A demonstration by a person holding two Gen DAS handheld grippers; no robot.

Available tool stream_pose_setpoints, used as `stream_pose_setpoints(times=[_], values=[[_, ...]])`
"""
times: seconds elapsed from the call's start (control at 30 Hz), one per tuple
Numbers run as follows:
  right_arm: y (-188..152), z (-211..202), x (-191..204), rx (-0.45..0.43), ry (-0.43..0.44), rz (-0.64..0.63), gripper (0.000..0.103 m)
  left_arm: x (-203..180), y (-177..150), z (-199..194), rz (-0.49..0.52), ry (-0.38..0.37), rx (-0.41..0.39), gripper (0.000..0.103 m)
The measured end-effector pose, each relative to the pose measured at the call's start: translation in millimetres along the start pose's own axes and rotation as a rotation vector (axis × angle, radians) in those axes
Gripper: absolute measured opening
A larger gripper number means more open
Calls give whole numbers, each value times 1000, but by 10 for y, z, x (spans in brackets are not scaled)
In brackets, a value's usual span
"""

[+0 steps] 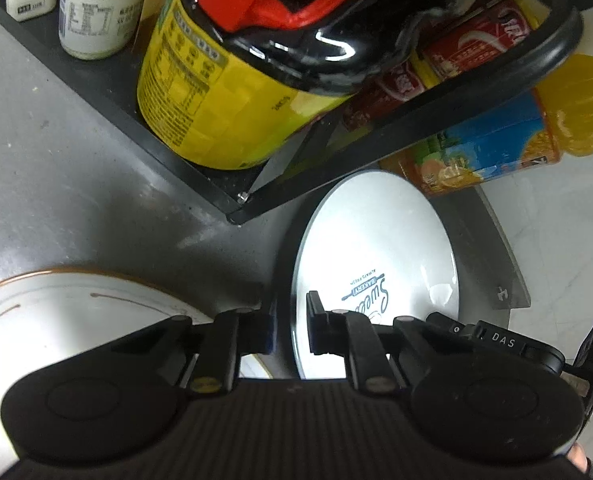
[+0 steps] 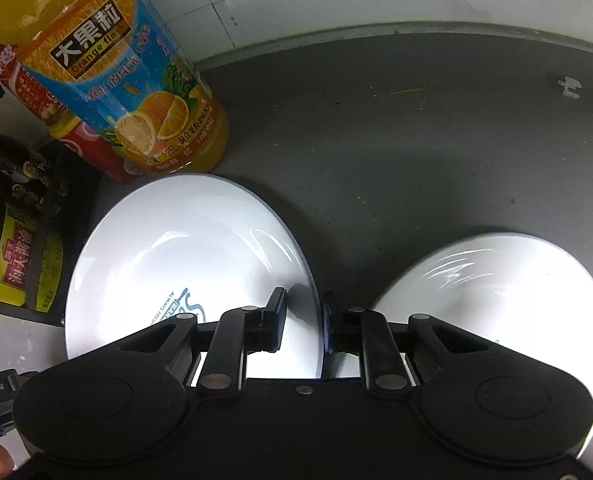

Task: Organize plates and bowls
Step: 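Close both grippers on the rim of the 'Sweet' plate, then lift the 'Sweet' plate and lower it onto the large brown-rimmed plate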

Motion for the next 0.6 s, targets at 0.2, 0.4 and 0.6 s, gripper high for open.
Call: stream_pose_setpoints(times=[0.2,0.4,0.6], values=[[-32,-54,-7,-8,-1,-20,17,-19,-65,105,12,15,12,5],[-73,-168,-39,-34,39,-13,12,-45,-45,45,22,7,-10,5],[-84,-271,-89,-53,89,24,9,-86,-17,-70,38,0,-29,5]])
Point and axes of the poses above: each gripper's, at about its wrist camera, not at the fingertips, and z roughly the way its jaws point, x to its left, y to its top, the point moved 4 cm from there along z, roughly the way its jaws point, and after that the axes turned 9 degrees about -y, right-handed, at the moved point
